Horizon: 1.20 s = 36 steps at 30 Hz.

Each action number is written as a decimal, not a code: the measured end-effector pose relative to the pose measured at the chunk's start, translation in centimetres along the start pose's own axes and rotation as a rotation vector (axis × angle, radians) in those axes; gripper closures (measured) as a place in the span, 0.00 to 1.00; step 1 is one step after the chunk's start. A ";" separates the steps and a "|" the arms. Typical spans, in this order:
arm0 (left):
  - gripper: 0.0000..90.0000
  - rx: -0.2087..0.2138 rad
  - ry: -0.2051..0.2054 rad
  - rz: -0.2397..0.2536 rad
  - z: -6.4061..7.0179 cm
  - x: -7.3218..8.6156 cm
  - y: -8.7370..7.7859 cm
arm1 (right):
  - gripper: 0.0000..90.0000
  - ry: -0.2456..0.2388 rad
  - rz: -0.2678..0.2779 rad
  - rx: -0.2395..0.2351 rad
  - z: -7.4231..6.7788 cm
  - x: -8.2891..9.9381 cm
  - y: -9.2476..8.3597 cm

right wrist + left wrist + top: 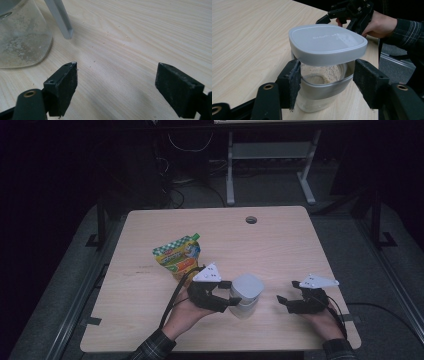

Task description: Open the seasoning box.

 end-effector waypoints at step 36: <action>1.00 0.041 0.075 0.027 -0.5 -1.9 0.2 | 0.20 0.003 -0.003 -0.003 0.1 0.1 0.0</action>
Point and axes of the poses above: each handheld gripper's, and its own axes: y roughly forward along the jaws, x roughly out of its underside, z roughly to its right, the point moved 8 cm from there along y, roughly forward along the jaws, and after that the axes turned 9 degrees about z, right-handed, at the moved point
